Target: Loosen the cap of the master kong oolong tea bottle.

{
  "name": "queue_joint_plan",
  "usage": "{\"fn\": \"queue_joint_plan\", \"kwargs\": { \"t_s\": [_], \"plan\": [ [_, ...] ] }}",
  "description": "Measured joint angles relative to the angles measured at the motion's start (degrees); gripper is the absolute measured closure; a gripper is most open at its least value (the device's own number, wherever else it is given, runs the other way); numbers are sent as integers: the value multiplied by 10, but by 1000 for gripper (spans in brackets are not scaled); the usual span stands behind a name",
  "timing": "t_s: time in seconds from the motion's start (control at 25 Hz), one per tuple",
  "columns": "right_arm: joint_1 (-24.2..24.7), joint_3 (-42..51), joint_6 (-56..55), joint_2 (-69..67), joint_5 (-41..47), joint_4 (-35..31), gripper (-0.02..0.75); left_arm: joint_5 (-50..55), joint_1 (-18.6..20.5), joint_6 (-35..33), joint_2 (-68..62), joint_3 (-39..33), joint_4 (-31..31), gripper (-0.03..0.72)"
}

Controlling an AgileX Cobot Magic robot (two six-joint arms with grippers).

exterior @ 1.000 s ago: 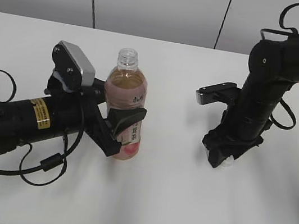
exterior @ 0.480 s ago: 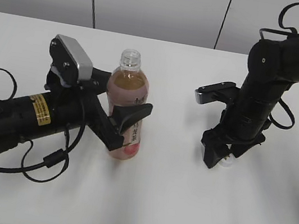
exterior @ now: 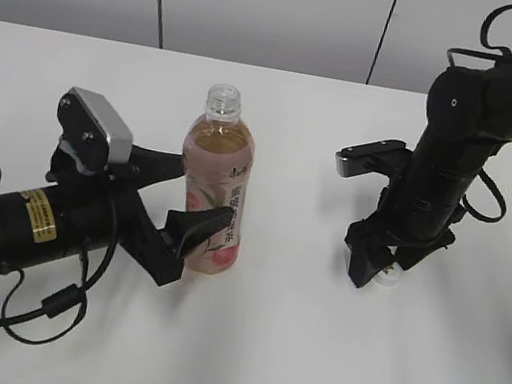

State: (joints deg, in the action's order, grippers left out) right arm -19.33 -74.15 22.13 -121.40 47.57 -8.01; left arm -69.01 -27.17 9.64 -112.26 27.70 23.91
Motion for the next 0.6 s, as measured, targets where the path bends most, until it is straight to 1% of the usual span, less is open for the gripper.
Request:
{"fn": "queue_joint_plan", "kwargs": {
  "t_s": [0.2,0.36,0.52,0.6],
  "plan": [
    [0,1,1,40,3,-4,142,1,3,0,20,-33,-11,135],
    [0,1,-6,89,20,-8,142,0,3,3,66,-68,-45,135],
    [0,1,-27,128,43,-10,142,0,3,43,120,-120,-69,134],
    [0,1,-38,147,54,-12,142,0,3,51,149,-141,-72,134]
  ]
}}
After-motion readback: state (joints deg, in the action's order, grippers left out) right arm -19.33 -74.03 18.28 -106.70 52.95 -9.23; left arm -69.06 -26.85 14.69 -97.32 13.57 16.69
